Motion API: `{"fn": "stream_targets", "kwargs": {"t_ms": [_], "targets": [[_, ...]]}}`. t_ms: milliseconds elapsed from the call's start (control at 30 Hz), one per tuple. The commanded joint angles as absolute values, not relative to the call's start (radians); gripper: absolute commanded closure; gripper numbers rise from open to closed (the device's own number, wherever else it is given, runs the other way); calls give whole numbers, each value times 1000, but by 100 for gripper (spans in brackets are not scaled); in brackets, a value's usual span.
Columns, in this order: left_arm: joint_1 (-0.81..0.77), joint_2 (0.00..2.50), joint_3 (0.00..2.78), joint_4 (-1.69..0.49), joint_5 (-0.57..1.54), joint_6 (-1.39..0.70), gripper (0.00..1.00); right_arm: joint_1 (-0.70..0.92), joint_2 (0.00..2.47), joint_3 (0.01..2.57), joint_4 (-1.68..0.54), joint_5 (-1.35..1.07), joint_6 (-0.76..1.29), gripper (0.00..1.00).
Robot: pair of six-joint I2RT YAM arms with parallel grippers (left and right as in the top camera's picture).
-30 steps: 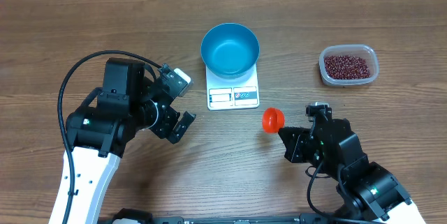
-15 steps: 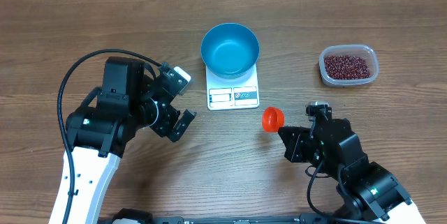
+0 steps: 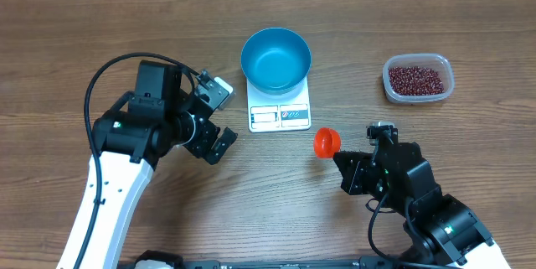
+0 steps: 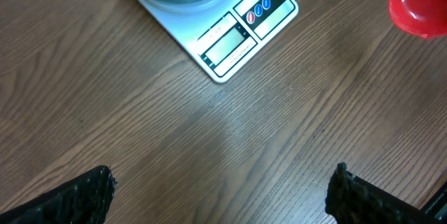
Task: Scoop item into bowl and weigh 150g on scale
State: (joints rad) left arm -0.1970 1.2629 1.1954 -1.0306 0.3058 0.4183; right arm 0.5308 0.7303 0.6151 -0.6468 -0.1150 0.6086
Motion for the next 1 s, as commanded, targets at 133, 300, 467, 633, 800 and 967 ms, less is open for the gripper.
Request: {"fn": "stream_targets", "kwargs": {"t_ms": [133,300,467,633,800,967], "targets": [[-206,1269,1192,-1024,308,421,0,528,727,648,-633,-105,597,96],[-206,1269,1192,-1020,313,422,0,528,727,648,-633,-105,597,96],[-207,1269,1192,-1013,345,427,0,528,727,648,-633,-105,596,96],[-206,1269,1192,-1015,337,427,0,528,727,648,-634,-105,596,96],[-206,1270,1192,-1016,330,426,0,528,727,648,-634,-104,596,96],[-206,1270,1192,-1016,330,426,0,528,727,648,-633,-104,593,96]]}}
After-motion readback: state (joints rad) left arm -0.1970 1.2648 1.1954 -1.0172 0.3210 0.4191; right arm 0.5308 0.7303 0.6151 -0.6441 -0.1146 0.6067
